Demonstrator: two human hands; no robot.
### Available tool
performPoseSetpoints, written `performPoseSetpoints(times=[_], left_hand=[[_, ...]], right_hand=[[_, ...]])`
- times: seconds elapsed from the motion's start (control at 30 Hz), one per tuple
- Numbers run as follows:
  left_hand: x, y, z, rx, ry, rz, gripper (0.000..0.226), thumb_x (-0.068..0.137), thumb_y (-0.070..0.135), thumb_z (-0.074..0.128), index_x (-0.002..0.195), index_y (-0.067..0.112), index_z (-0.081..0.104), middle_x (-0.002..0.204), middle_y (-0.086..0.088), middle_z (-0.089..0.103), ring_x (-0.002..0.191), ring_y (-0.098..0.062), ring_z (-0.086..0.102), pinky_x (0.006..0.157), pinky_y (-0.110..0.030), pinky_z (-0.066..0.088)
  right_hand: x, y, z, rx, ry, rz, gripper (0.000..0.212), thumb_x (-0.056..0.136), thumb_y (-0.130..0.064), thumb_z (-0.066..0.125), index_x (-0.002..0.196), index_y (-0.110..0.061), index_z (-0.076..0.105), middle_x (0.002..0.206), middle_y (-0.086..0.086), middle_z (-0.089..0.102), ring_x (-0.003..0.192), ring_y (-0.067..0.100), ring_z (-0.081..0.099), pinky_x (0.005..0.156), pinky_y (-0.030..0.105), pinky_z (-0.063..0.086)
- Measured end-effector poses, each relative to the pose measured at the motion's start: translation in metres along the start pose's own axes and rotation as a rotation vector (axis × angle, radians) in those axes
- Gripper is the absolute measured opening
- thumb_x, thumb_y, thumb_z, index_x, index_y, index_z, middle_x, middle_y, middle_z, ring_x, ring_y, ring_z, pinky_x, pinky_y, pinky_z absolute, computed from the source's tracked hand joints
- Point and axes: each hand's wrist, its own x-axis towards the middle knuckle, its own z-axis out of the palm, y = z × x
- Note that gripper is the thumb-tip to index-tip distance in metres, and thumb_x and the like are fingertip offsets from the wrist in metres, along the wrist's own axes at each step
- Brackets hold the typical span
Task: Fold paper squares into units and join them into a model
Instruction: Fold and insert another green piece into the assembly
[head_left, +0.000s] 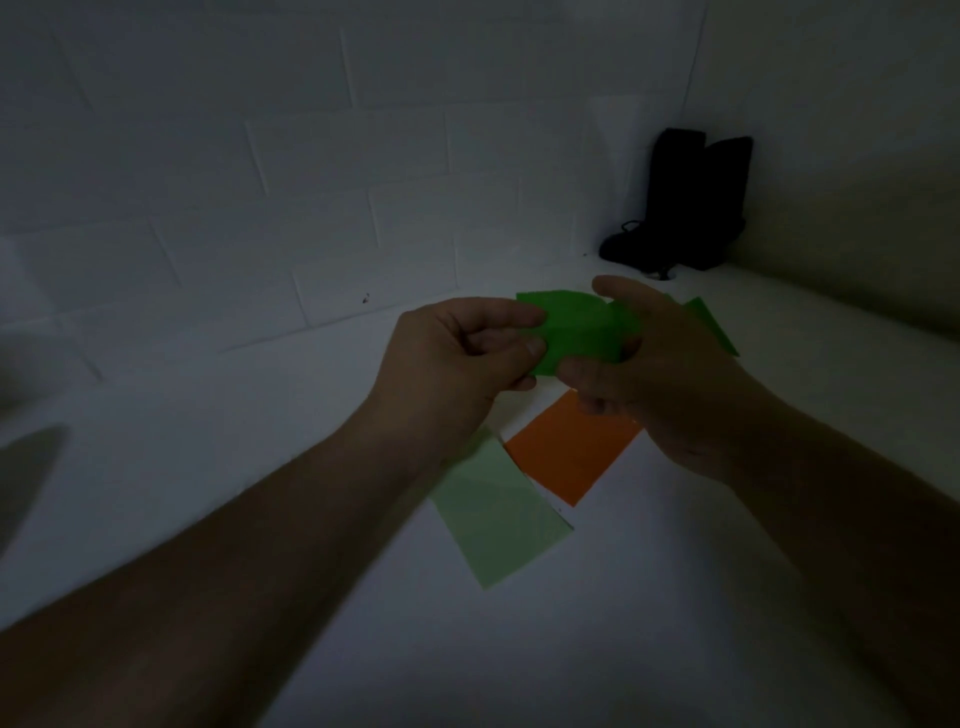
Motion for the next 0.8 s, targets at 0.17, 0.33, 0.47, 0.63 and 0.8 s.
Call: performPoseSetpoints(times=[0.17, 0.33, 0.47, 0.63, 0.8], left_hand=[[0.0015, 0.0020, -0.0033, 0.004, 0.012, 0.000, 0.022, 0.086, -0.008, 0.073, 0.095, 0.012, 0.075, 0.078, -0.015, 0.070, 0.067, -0.019, 0.068, 0.068, -0.026, 0.060], [0.0032, 0.0017, -0.0059, 0.015, 0.022, -0.005, 0.023, 0.087, -0.008, 0.073, 0.096, 0.013, 0.075, 0.073, -0.006, 0.073, 0.067, -0.018, 0.069, 0.070, -0.028, 0.062], [0.0032, 0.0027, -0.0064, -0.003, 0.033, -0.015, 0.022, 0.086, -0.010, 0.072, 0.098, 0.009, 0.075, 0.074, -0.009, 0.071, 0.065, -0.017, 0.068, 0.069, -0.026, 0.061], [0.0035, 0.0006, -0.0079, -0.002, -0.005, -0.018, 0.025, 0.086, -0.010, 0.072, 0.101, 0.011, 0.074, 0.079, -0.015, 0.071, 0.071, -0.022, 0.069, 0.070, -0.029, 0.063], [0.0028, -0.0002, -0.0078, -0.020, -0.048, -0.029, 0.024, 0.087, -0.010, 0.071, 0.099, 0.011, 0.074, 0.076, -0.009, 0.073, 0.070, -0.017, 0.071, 0.068, -0.026, 0.061]], right_hand=[[0.0012, -0.0010, -0.0037, -0.004, 0.022, 0.028, 0.084, 0.078, 0.002, 0.077, 0.151, -0.021, 0.042, 0.089, 0.015, 0.069, 0.069, 0.021, 0.066, 0.071, 0.040, 0.062], [0.0029, -0.0021, -0.0043, -0.006, 0.046, 0.035, 0.086, 0.078, 0.000, 0.079, 0.151, -0.024, 0.041, 0.097, 0.012, 0.068, 0.085, 0.027, 0.071, 0.080, 0.044, 0.063], [0.0023, -0.0054, -0.0063, -0.003, 0.039, 0.048, 0.073, 0.081, -0.001, 0.075, 0.146, -0.022, 0.048, 0.099, 0.011, 0.064, 0.083, 0.027, 0.066, 0.074, 0.038, 0.063], [0.0041, -0.0048, -0.0064, 0.118, -0.030, 0.091, 0.051, 0.087, -0.010, 0.071, 0.134, -0.024, 0.057, 0.110, 0.009, 0.065, 0.098, 0.023, 0.068, 0.078, 0.032, 0.062], [0.0058, -0.0039, -0.0081, 0.185, 0.025, 0.068, 0.047, 0.090, -0.001, 0.067, 0.128, -0.027, 0.061, 0.109, 0.013, 0.067, 0.091, 0.021, 0.074, 0.072, 0.032, 0.062]])
